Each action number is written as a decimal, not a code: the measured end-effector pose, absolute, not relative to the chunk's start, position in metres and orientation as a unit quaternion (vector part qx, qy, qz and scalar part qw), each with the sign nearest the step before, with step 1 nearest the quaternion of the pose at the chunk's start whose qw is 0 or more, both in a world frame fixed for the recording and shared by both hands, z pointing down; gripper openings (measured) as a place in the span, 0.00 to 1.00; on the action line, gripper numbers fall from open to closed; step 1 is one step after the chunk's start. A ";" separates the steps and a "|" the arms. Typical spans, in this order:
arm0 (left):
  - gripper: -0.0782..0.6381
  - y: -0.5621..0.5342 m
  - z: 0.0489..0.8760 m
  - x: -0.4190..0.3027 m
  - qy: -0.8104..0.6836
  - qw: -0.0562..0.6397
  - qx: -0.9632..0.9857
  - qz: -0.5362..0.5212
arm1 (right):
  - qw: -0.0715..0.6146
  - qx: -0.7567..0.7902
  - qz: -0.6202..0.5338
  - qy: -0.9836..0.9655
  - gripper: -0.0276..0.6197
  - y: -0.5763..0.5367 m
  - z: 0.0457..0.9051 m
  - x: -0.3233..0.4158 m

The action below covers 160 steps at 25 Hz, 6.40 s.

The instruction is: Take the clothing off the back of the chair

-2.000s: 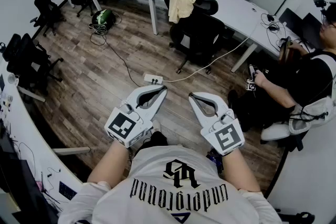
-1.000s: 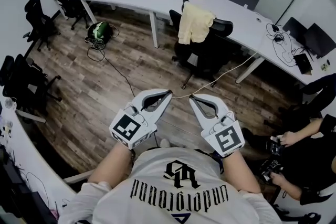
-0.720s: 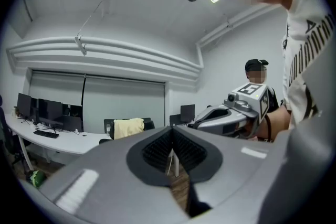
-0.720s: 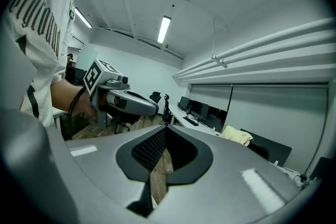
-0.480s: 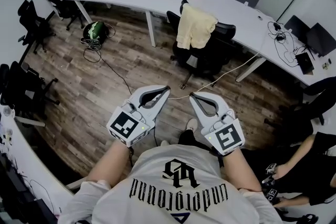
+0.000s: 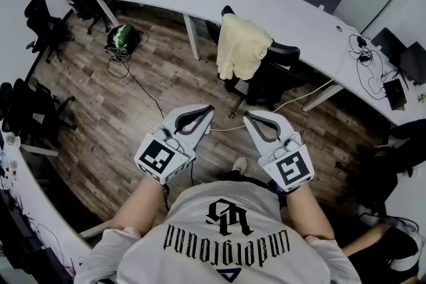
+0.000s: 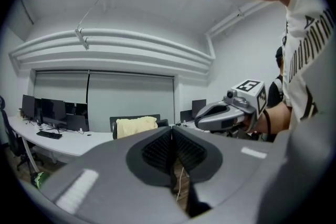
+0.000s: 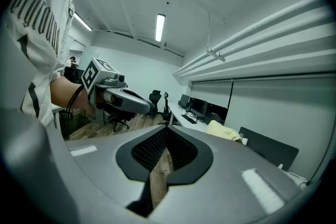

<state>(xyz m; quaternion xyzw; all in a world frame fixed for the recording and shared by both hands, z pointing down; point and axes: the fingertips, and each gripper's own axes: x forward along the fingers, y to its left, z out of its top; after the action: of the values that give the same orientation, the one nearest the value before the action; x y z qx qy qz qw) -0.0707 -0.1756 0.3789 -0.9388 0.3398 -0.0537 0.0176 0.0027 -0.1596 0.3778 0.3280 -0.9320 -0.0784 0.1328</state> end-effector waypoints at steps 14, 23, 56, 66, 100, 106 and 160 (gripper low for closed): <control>0.18 -0.274 0.383 -0.011 0.364 0.017 -0.928 -0.083 | 0.153 0.310 -0.095 -0.934 0.09 -0.269 0.363 0.086; 0.25 -0.328 0.398 -0.023 0.348 -0.004 -0.932 -0.103 | 0.182 0.312 -0.082 -0.929 0.18 -0.324 0.370 0.078; 0.56 -0.424 0.476 0.007 0.281 -0.078 -0.941 -0.170 | 0.337 0.300 -0.078 -0.889 0.37 -0.414 0.429 0.050; 0.27 -0.401 0.459 0.012 0.296 -0.053 -0.941 -0.155 | 0.316 0.293 -0.115 -0.895 0.22 -0.394 0.420 0.050; 0.26 -0.263 0.396 0.026 0.327 0.045 -0.929 -0.169 | 0.229 0.289 -0.141 -0.919 0.18 -0.251 0.360 0.068; 0.26 -0.220 0.395 -0.014 0.309 0.045 -0.934 -0.172 | 0.229 0.303 -0.125 -0.916 0.18 -0.208 0.360 0.028; 0.26 0.178 0.450 0.079 0.252 0.024 -0.944 -0.213 | 0.202 0.312 -0.039 -0.928 0.17 0.195 0.418 0.120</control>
<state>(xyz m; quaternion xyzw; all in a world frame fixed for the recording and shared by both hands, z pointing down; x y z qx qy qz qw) 0.0794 0.1782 0.4498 -0.9437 0.2523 -0.2128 0.0244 0.1204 0.1947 0.4176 0.3118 -0.9275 -0.0395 0.2021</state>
